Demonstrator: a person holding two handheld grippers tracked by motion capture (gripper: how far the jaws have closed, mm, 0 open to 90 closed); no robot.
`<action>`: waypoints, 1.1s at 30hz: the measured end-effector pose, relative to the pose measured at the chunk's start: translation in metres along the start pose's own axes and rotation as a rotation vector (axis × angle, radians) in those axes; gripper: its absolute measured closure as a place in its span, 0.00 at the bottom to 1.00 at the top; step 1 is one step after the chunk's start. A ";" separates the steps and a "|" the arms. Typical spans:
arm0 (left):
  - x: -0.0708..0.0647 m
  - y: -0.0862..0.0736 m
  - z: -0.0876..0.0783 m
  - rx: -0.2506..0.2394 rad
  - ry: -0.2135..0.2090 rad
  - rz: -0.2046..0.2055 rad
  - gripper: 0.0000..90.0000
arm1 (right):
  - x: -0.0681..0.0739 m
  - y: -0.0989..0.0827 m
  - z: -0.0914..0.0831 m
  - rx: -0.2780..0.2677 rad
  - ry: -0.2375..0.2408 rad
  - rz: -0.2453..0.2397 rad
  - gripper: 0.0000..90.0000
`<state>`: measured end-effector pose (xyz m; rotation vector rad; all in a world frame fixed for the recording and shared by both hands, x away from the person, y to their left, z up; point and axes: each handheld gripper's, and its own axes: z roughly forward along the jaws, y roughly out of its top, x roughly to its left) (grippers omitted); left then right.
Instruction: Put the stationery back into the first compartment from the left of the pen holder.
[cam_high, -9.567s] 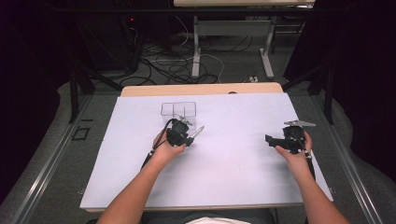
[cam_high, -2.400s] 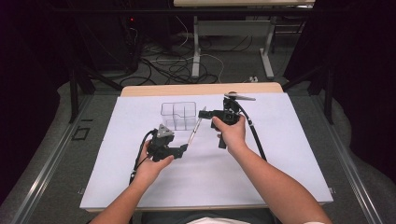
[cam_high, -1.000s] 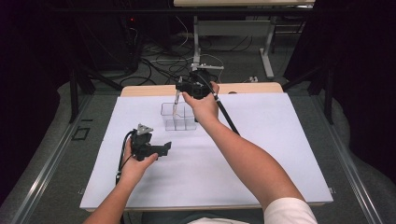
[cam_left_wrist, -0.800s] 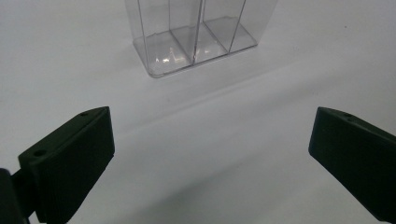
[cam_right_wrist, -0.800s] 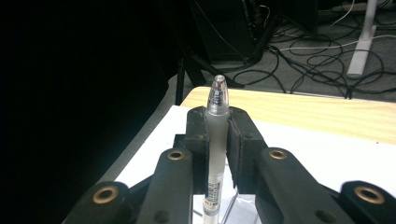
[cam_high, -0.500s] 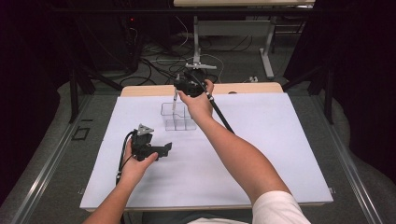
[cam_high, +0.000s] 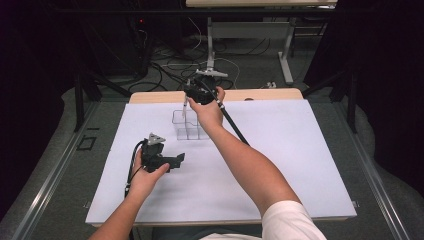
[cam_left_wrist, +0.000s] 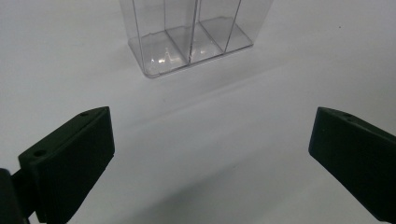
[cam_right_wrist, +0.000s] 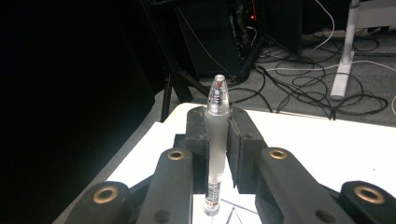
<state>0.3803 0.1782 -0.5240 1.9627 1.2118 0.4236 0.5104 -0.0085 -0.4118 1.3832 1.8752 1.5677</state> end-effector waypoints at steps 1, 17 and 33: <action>0.000 0.000 0.001 -0.003 -0.001 -0.007 0.00 | 0.000 -0.001 0.001 0.009 -0.001 -0.002 0.89; 0.003 0.000 0.003 0.000 -0.009 -0.011 0.00 | 0.004 -0.024 0.018 0.071 0.009 -0.029 0.89; 0.001 0.001 0.002 0.002 -0.003 0.004 0.00 | 0.017 -0.041 0.026 0.118 0.016 -0.099 0.89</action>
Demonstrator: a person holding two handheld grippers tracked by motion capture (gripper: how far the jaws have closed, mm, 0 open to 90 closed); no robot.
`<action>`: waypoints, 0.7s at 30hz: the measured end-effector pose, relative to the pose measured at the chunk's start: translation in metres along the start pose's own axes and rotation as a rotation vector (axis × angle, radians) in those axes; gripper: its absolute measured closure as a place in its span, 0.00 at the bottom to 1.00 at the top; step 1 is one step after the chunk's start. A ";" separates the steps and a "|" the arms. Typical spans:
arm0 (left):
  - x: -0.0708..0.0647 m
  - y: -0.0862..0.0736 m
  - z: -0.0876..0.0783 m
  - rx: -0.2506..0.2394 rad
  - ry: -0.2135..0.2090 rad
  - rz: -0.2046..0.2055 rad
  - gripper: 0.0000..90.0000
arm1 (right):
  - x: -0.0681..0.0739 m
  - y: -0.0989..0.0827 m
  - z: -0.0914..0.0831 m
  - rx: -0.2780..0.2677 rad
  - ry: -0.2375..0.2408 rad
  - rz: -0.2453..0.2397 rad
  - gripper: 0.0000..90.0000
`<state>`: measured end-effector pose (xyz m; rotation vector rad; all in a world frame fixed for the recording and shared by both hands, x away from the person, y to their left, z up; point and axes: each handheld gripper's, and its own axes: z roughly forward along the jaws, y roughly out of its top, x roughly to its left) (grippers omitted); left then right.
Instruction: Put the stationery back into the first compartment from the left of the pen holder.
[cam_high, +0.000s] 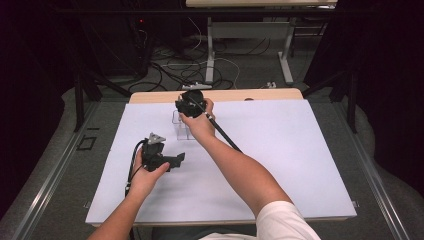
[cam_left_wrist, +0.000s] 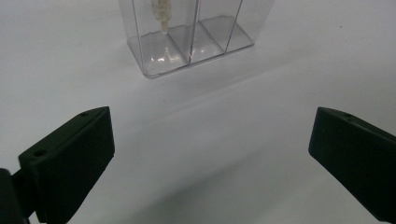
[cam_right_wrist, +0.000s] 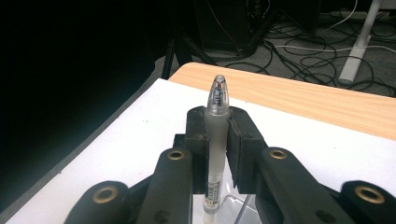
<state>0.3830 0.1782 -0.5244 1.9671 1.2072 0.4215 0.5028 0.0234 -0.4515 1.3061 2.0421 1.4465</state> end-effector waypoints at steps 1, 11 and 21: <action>-0.001 0.000 0.000 -0.008 -0.001 -0.007 0.00 | 0.001 0.000 0.000 0.000 0.000 -0.001 0.89; -0.001 0.000 0.001 0.000 -0.006 -0.001 0.00 | 0.000 0.002 -0.004 -0.012 -0.002 -0.008 0.84; 0.000 0.000 0.002 -0.004 0.000 0.005 0.00 | -0.008 0.009 -0.025 -0.052 0.020 -0.011 0.61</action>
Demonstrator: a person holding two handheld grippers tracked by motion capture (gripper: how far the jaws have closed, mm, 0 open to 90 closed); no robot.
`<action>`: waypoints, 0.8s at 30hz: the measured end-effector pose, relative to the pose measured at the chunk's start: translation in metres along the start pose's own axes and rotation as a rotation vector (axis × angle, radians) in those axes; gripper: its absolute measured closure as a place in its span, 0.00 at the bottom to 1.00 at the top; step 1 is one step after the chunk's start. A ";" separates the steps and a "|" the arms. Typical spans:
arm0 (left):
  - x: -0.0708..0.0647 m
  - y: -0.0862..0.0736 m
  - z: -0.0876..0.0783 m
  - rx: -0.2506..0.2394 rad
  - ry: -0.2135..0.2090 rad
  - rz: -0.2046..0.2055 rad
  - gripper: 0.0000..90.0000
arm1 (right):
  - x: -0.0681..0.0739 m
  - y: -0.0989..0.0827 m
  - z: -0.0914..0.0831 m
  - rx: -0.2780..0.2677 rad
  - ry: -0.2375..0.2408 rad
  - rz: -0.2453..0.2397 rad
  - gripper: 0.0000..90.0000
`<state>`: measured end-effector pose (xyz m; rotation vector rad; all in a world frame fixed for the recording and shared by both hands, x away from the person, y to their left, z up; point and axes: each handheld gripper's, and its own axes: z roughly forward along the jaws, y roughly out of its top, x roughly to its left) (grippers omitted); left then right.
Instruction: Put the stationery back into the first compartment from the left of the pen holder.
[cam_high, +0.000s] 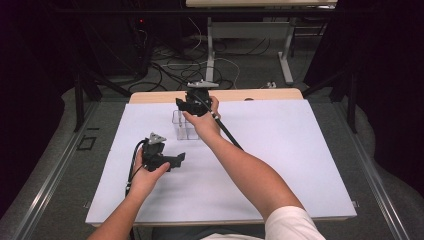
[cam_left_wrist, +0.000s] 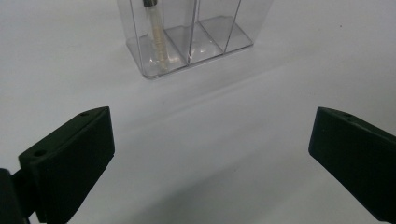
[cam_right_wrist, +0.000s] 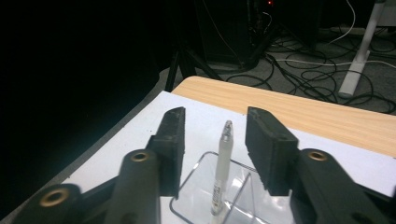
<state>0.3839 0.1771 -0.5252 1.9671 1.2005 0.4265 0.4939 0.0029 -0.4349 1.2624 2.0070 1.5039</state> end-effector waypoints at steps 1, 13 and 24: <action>0.000 0.000 0.000 0.002 0.002 0.000 0.00 | -0.002 0.000 -0.003 -0.007 -0.002 0.007 0.58; -0.001 0.001 0.003 0.009 -0.001 0.008 0.00 | -0.021 -0.004 -0.046 0.018 0.045 -0.004 0.41; 0.001 0.000 0.002 0.013 0.001 -0.004 0.00 | -0.048 -0.018 -0.090 0.026 0.025 -0.091 0.19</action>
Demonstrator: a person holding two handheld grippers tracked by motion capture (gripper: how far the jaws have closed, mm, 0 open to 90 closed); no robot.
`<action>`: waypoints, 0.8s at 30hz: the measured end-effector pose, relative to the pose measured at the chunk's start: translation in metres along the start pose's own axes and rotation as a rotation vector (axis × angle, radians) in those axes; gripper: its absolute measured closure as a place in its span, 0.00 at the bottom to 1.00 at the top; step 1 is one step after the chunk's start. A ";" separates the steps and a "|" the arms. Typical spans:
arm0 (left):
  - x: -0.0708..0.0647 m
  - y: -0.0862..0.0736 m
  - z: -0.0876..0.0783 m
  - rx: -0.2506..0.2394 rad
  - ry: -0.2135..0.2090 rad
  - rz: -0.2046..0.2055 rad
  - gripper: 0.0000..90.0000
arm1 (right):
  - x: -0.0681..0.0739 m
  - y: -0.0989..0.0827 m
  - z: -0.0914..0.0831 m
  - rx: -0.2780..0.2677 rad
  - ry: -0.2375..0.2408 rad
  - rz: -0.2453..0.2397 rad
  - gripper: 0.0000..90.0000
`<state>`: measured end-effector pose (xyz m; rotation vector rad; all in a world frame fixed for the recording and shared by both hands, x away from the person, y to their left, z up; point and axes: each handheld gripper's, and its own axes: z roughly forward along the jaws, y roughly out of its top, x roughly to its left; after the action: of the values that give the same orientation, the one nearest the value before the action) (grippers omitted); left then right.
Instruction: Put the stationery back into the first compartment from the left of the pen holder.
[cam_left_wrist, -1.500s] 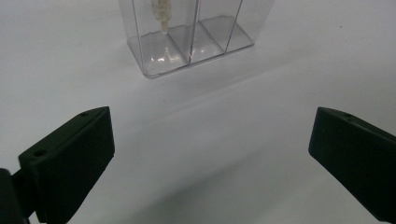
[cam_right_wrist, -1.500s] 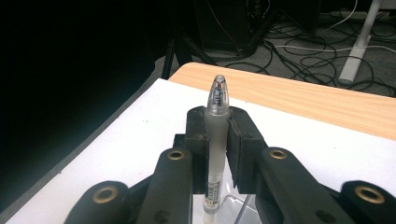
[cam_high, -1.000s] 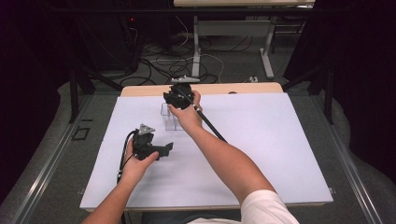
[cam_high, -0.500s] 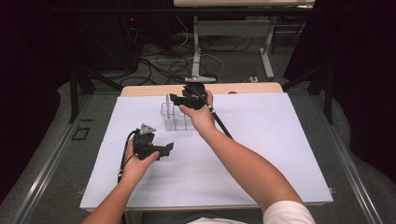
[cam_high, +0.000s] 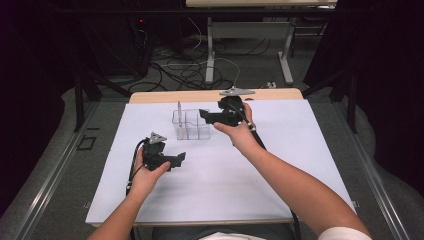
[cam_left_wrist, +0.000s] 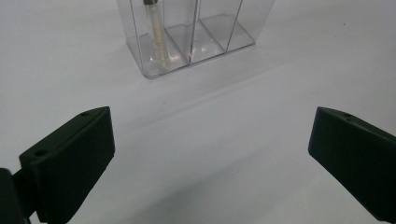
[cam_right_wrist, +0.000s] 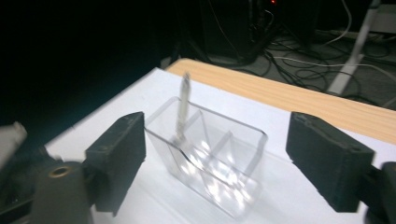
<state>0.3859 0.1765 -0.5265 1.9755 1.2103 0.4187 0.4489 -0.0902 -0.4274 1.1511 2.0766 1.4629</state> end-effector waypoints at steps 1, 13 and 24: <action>0.000 0.000 0.000 -0.002 0.001 -0.001 0.00 | -0.002 -0.002 -0.004 0.005 -0.007 -0.013 0.18; 0.003 -0.002 -0.002 -0.004 0.008 -0.017 0.00 | -0.040 -0.043 -0.051 0.061 -0.099 -0.009 0.06; 0.006 -0.003 -0.004 -0.001 0.015 -0.024 0.00 | -0.083 -0.099 -0.080 0.120 -0.227 0.024 0.00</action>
<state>0.3844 0.1843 -0.5272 1.9580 1.2413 0.4225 0.4041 -0.2175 -0.4974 1.3250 2.0207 1.1691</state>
